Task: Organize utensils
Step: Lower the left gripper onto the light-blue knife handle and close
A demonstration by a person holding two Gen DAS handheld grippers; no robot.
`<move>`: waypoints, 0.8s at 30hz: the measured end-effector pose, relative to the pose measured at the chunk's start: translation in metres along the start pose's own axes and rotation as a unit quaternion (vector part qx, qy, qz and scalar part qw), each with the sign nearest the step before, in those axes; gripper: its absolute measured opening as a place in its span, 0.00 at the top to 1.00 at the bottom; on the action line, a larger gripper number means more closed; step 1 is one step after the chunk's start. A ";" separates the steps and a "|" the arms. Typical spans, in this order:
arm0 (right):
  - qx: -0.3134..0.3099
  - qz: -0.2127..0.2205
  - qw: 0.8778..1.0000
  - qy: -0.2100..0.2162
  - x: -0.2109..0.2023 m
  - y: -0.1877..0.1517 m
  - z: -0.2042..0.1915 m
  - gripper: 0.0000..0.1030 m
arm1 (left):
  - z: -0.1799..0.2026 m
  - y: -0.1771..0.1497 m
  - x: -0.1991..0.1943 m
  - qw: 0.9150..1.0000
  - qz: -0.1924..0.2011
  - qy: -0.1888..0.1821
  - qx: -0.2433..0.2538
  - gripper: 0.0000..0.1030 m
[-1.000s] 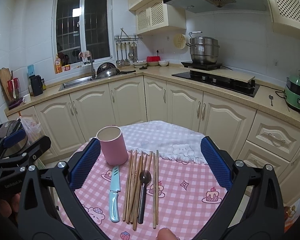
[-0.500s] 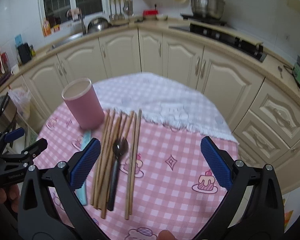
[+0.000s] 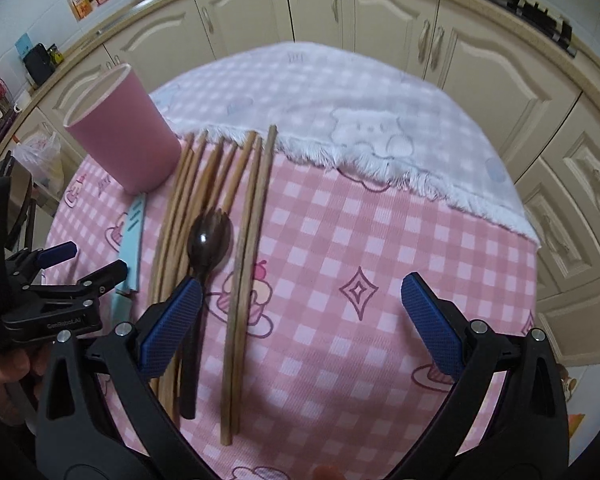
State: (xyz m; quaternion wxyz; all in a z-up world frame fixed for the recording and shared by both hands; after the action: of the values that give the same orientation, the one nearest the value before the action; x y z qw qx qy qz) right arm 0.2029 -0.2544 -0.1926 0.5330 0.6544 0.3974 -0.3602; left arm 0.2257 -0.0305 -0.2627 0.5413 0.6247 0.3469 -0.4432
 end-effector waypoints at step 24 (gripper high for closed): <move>-0.026 -0.140 0.990 0.007 0.044 0.021 -0.035 0.81 | 0.014 0.023 0.016 0.998 -0.057 0.014 -0.009 0.09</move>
State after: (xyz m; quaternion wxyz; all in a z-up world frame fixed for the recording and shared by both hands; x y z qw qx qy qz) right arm 0.2422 -0.2164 -0.2174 0.4911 0.5812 0.4980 -0.4160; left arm 0.2500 -0.0491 -0.2694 0.5159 0.6052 0.3936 -0.4612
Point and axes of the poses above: each gripper's, at about its wrist camera, not at the fingertips, and x roughly the way its jaws point, z to its right, y to its top, the point moved 5 cm from there along x, roughly the way its jaws point, and after that the axes turned 8 degrees about x, right-handed, at the moved point
